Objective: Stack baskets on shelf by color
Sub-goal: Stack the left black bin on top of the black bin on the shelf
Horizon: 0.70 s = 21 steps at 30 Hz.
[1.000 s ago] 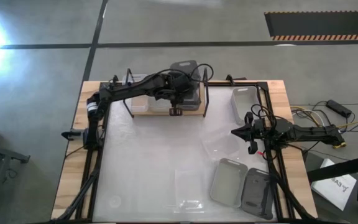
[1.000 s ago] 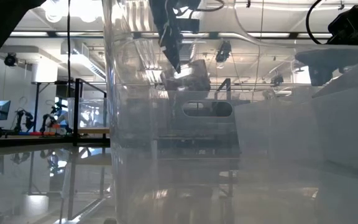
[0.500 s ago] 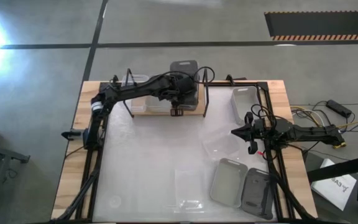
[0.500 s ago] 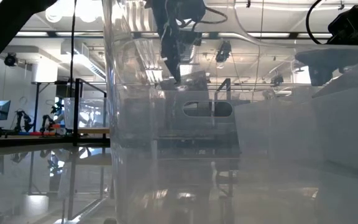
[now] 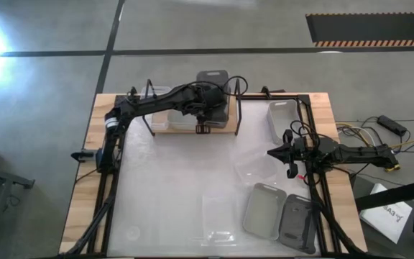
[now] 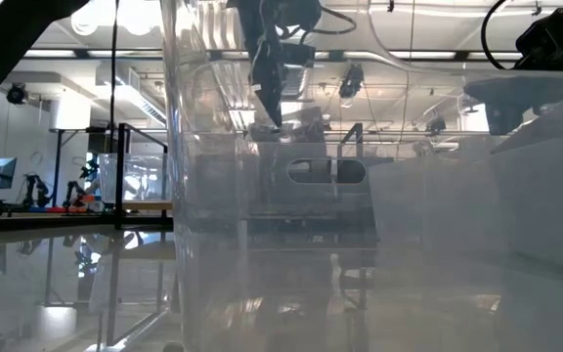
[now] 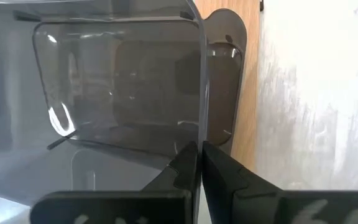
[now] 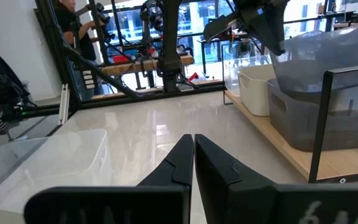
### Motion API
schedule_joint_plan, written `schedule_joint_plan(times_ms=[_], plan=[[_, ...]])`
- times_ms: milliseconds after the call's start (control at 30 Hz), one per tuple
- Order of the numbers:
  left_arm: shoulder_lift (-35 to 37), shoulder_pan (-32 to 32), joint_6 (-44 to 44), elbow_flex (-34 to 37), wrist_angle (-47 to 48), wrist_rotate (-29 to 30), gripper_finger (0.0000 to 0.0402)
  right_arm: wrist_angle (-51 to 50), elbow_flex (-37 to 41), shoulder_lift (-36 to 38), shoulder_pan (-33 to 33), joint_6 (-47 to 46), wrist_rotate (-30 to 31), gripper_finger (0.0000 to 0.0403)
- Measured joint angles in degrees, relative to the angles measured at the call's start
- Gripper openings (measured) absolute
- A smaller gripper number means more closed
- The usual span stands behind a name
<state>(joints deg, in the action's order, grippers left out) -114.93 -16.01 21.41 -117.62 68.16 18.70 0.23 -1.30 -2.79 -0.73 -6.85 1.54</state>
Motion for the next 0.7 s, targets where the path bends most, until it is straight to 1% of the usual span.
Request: schedule_joint_plan(times_ms=[133, 333, 433, 533, 700], plan=[[0.0, 0.1, 0.2, -0.5, 0.1, -0.2, 0.0011, 0.0, 0.0, 0.0, 0.0, 0.0, 0.0, 0.0009], [0.0, 0.3, 0.5, -0.2, 0.4, -0.6, 0.0062, 0.0, 0.0, 0.0, 0.0, 0.0, 0.0, 0.0009], [0.0, 0.6, 0.5, -0.2, 0.2, -0.6, 0.0081, 0.0, 0.0, 0.0, 0.0, 0.0, 0.0, 0.0009], [0.0, 1.1, 0.5, -0.5, 0.2, -0.6, 0.009, 0.0, 0.0, 0.0, 0.0, 0.0, 0.0, 0.0009], [0.1, 1.4, 0.5, -0.6, -1.1, -0.7, 0.0092, 0.0, 0.0, 0.0, 0.0, 0.0, 0.0, 0.0009]])
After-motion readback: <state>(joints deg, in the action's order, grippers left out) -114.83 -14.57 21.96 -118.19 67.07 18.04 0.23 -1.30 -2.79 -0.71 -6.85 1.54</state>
